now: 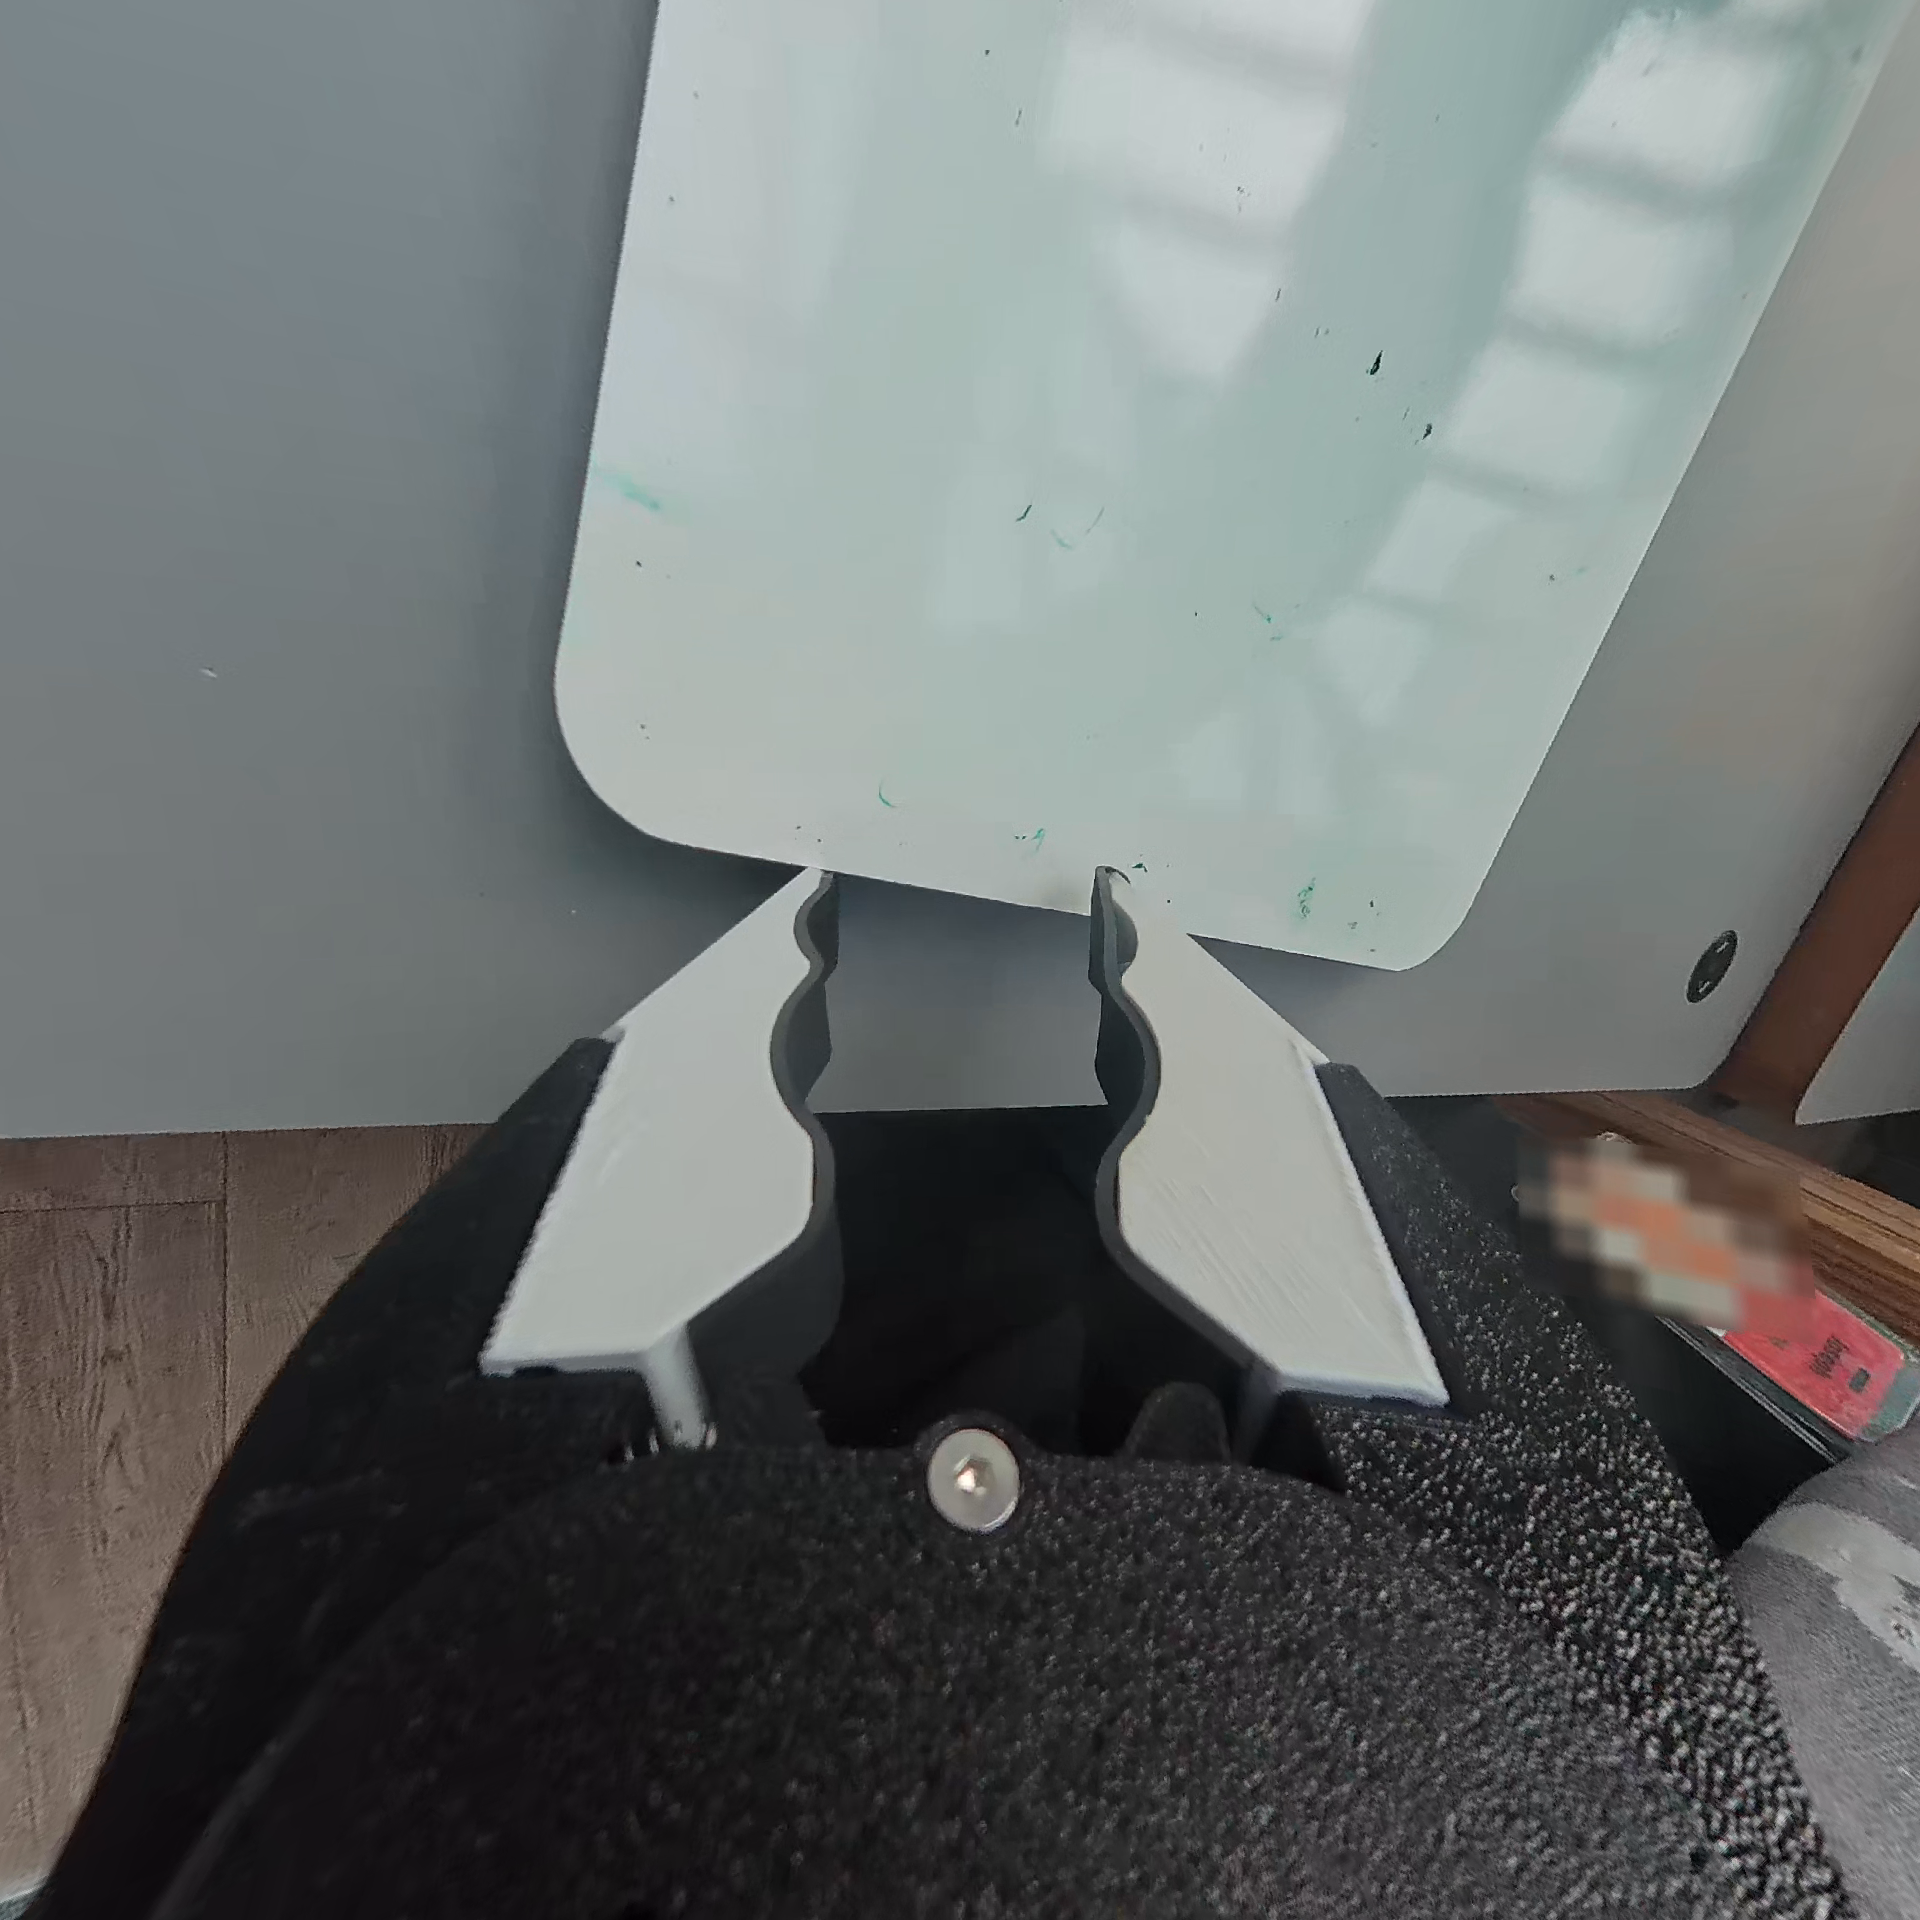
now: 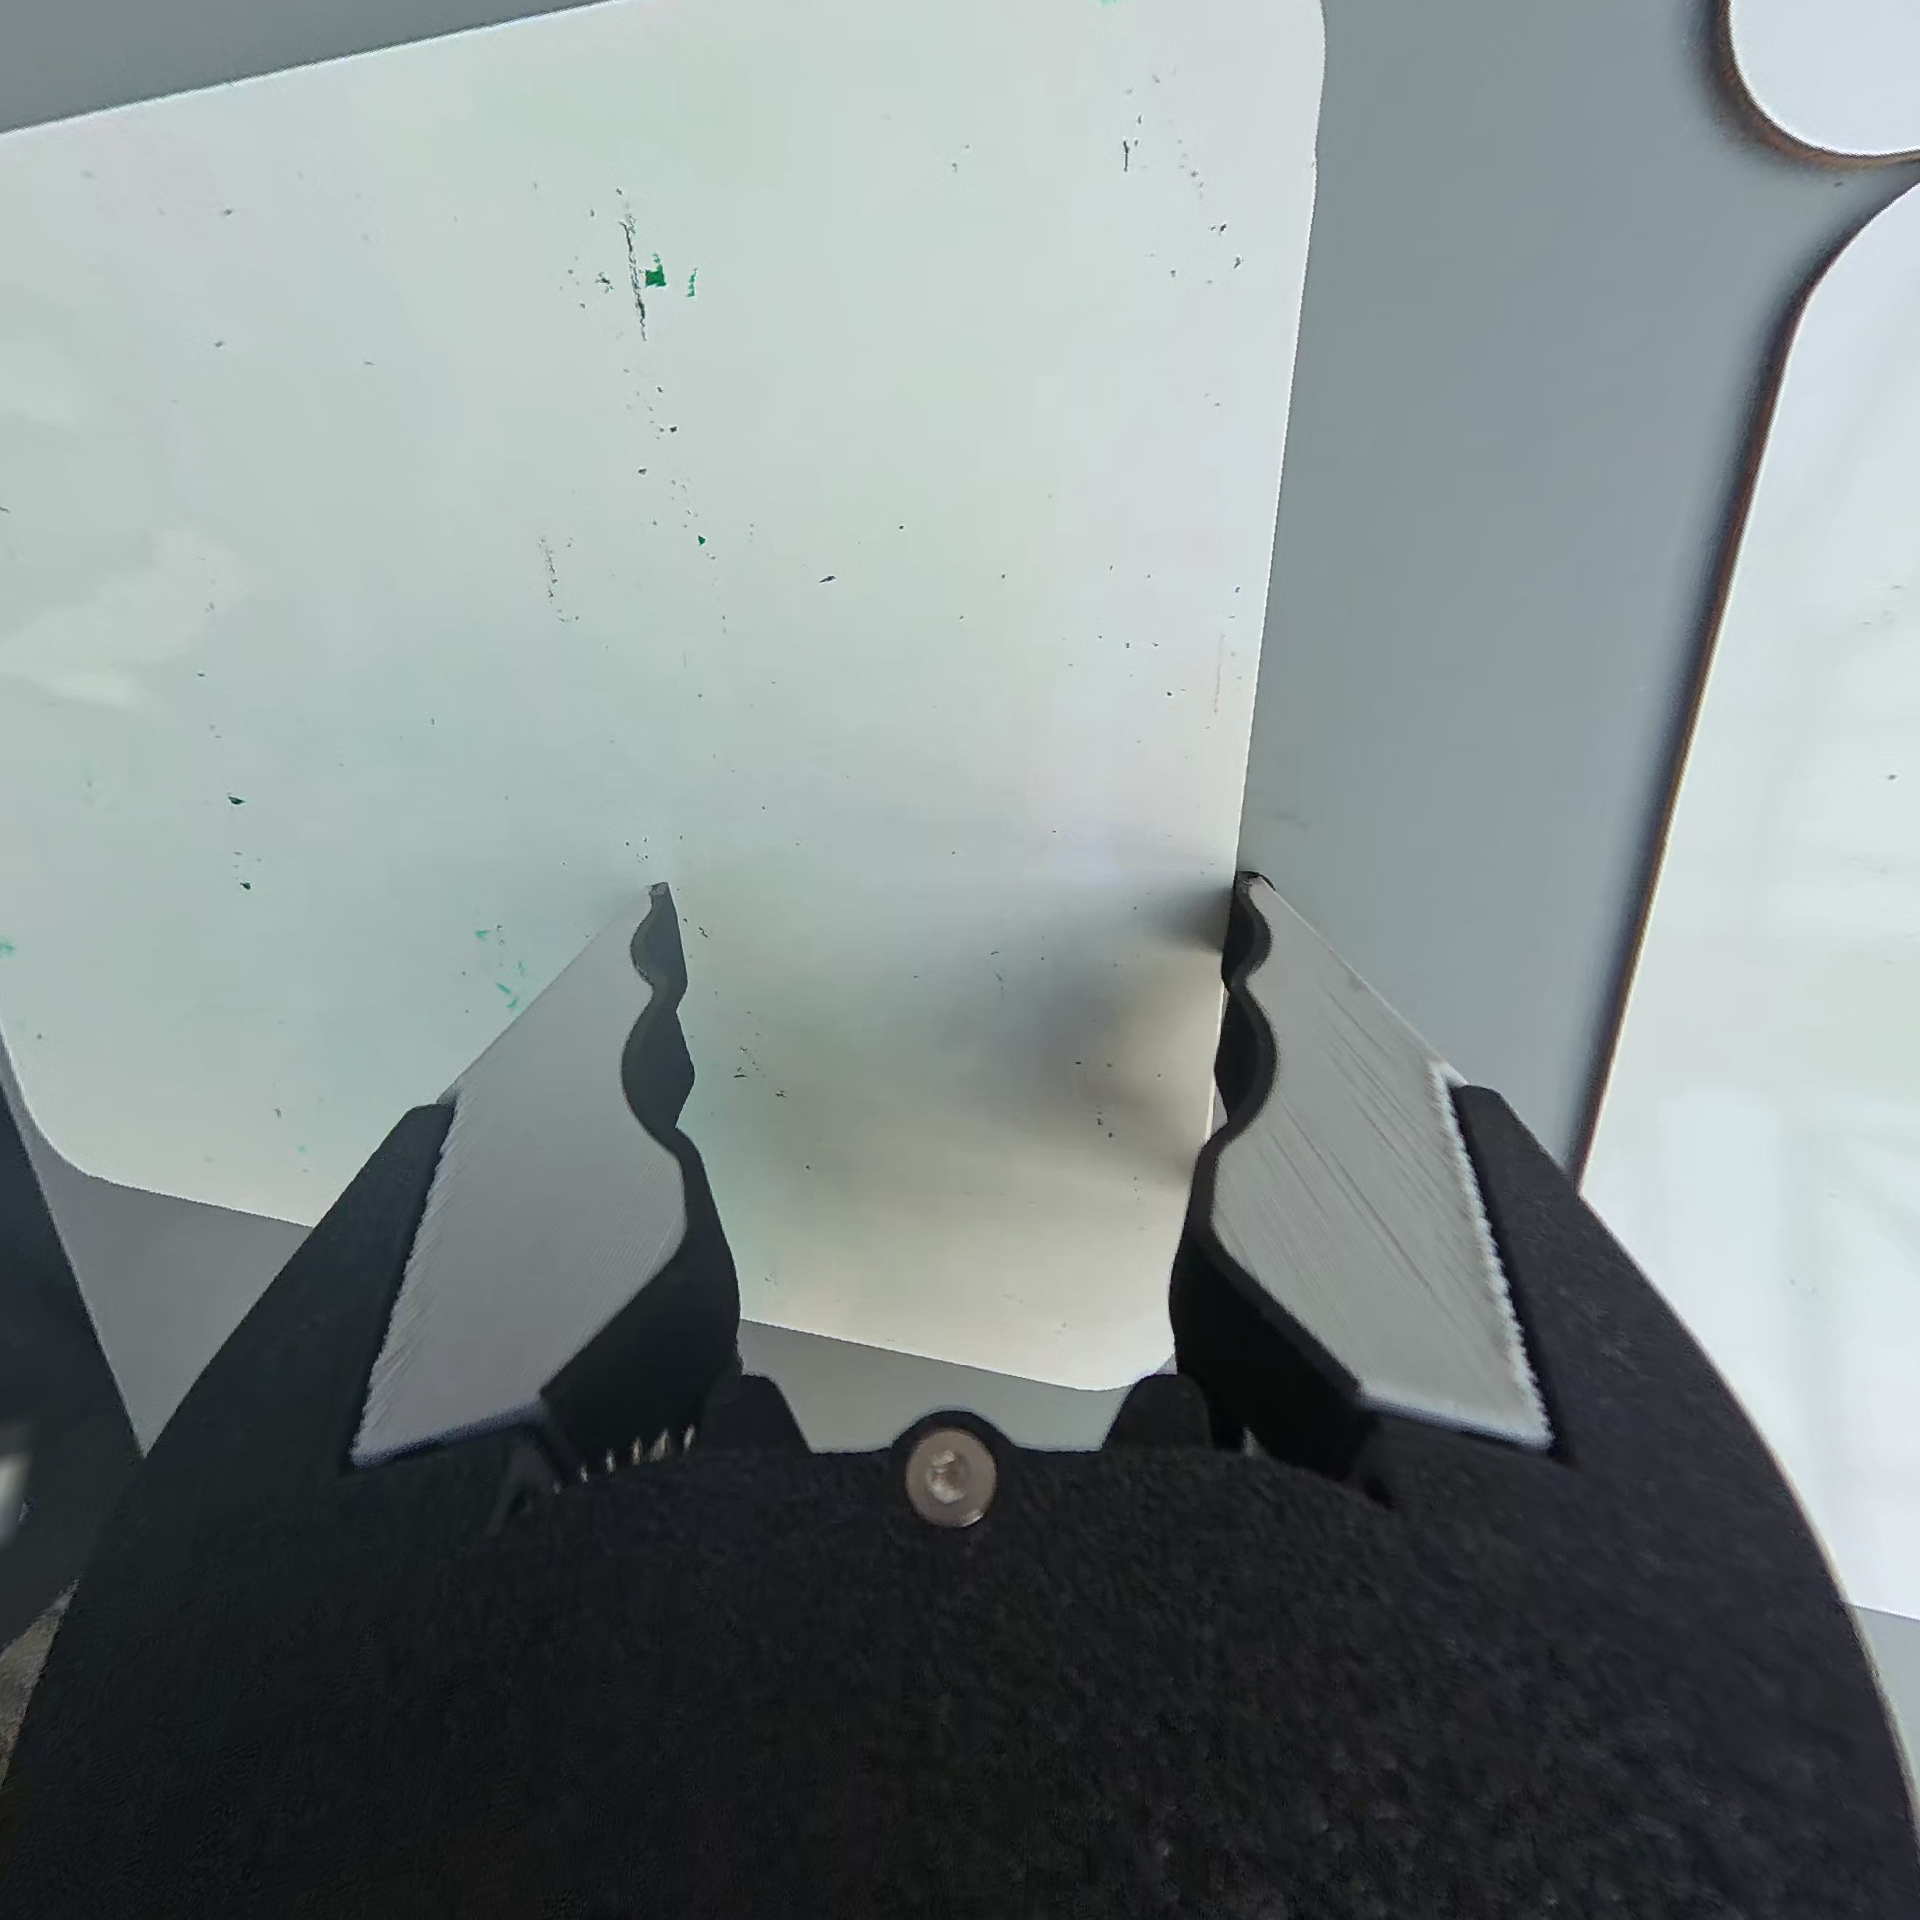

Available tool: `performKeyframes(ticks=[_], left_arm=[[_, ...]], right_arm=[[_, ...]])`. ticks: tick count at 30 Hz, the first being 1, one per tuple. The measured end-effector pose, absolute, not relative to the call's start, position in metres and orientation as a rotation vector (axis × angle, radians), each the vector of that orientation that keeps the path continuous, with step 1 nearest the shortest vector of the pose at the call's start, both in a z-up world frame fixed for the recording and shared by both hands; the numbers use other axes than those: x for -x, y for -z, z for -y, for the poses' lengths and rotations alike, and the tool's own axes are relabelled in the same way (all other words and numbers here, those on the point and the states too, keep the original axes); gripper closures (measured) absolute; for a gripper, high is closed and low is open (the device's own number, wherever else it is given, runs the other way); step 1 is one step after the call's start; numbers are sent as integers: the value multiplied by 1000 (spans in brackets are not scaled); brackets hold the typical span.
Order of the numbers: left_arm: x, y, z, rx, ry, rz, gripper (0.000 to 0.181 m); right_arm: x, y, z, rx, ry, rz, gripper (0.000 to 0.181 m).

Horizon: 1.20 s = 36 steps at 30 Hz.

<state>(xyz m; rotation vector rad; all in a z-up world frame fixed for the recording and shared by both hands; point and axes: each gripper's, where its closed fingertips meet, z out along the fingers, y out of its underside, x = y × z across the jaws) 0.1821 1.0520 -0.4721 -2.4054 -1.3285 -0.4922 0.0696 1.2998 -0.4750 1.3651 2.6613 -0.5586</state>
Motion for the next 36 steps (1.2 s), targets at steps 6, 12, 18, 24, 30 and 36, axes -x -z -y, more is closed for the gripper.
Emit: performKeyframes(ticks=[6,12,18,24,30,36], left_arm=[[-190,460,-1049,2411,590,1245,123],[-123,430,-1039,2336,425,1124,124],[-63,459,-1111,2366,473,986,110],[-71,468,-1138,2497,555,837,111],[-78,470,-1139,2607,501,720,106],[-86,472,-1138,2720,446,564,94]], right_arm=[[-67,465,-1306,-1501,649,-2611,76],[-113,427,-1336,-2217,979,-2239,74],[-195,447,-1282,-2654,1048,-1633,69],[-191,460,-1242,-2817,1054,-1329,72],[-180,464,-1232,-2909,941,-1333,60],[-178,470,-1225,-2944,800,-1388,51]])
